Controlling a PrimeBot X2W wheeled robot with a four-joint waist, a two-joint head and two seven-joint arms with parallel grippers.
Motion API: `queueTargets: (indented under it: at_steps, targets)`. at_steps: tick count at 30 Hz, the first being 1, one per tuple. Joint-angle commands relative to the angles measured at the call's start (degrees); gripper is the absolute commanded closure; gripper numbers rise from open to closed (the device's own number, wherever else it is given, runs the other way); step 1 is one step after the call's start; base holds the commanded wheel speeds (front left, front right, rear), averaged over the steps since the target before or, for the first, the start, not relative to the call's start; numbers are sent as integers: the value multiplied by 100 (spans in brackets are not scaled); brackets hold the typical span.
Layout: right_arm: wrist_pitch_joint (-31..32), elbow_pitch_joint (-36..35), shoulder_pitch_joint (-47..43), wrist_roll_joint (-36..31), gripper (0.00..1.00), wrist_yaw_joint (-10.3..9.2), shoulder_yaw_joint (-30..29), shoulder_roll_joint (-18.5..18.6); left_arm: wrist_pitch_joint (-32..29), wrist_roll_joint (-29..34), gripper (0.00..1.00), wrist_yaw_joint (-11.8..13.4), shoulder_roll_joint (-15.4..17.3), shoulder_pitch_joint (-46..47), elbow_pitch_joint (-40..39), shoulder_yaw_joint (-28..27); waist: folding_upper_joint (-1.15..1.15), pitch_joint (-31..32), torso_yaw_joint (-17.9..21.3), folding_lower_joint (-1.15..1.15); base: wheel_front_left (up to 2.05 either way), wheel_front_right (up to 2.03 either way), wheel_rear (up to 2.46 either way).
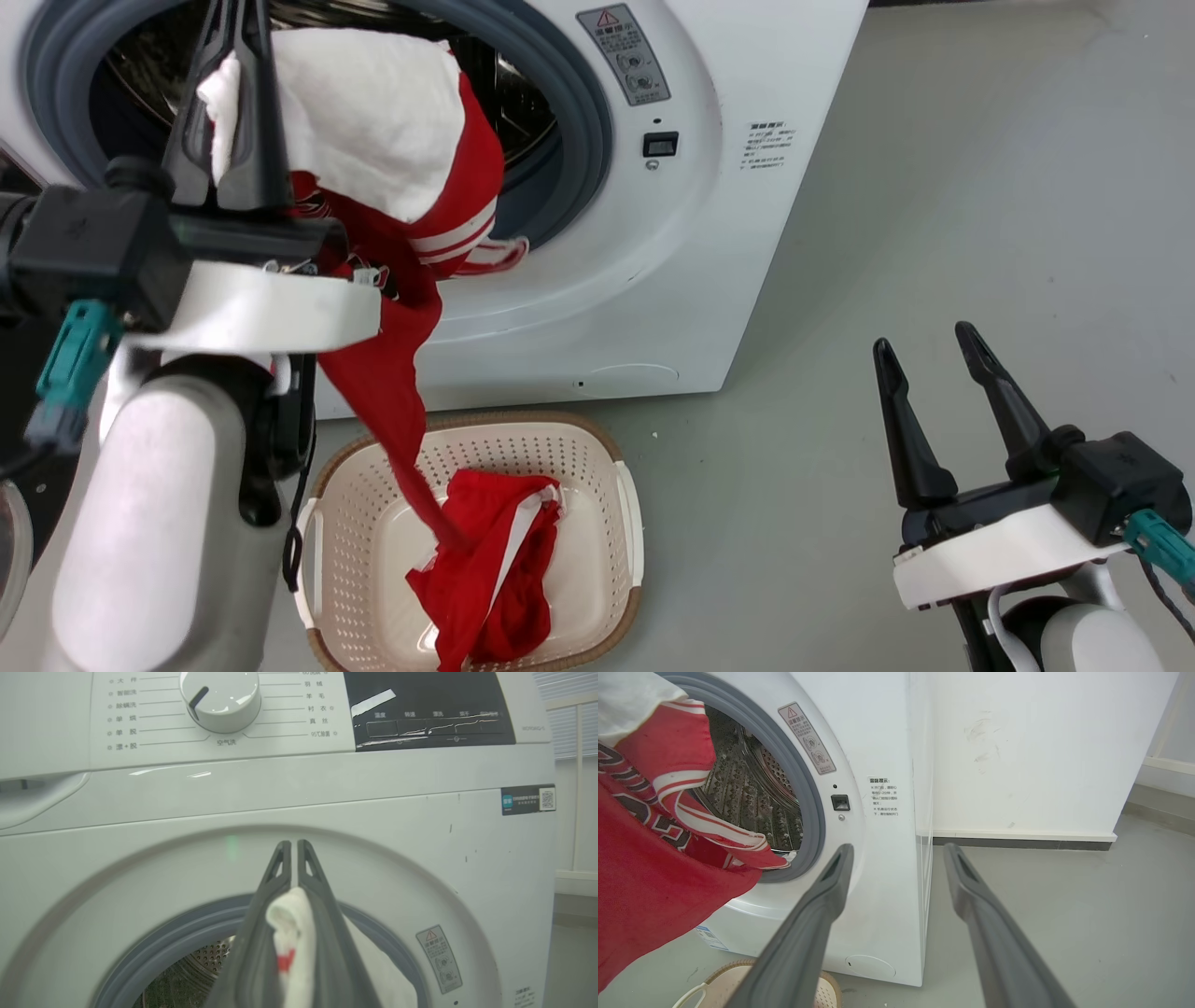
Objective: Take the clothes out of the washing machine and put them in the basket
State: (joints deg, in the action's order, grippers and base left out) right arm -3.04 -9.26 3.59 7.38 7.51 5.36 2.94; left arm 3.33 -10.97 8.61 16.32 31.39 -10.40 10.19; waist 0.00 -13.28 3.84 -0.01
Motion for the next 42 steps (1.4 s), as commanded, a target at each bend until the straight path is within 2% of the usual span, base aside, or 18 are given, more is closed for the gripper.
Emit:
queueTargets:
  at_steps: [1, 8, 13, 20, 25, 34, 42]
  targets:
    - [-2, -35, 104, -49, 0, -4, 0, -12, -24, 33, 100, 36, 36, -116, -137, -14, 0, -71, -27, 1, 0, 0, 0]
    - [24, -93, 221, -88, 0, -4, 31, -12, -200, 42, 100, 260, -40, -777, -942, 67, 0, -366, -71, 1, 0, 0, 0]
    - [41, -116, 295, -95, 0, -4, 84, -12, -232, -220, 100, 292, -216, -1467, -724, 204, 0, -585, -79, 1, 0, 0, 0]
    - [73, -151, 446, -152, 0, -4, 142, -12, -164, -601, 100, 203, -430, -2183, 461, 390, 0, -883, -86, 1, 0, 0, 0]
    - [77, -216, 568, -175, 0, -4, 170, -12, 68, -923, 100, 43, -670, -2239, 1504, 426, 0, -1188, -72, 1, 0, 0, 0]
    - [55, -353, 899, -238, 0, -4, 239, -13, 840, -1044, 100, -208, -857, -1254, 3432, 336, 0, -2004, 116, 1, 0, 0, 0]
    - [-125, -234, 1201, -118, 0, -4, 432, -14, 1101, -962, 100, -464, -853, 11, 5415, 339, 0, -2827, 529, 1, 0, 0, 0]
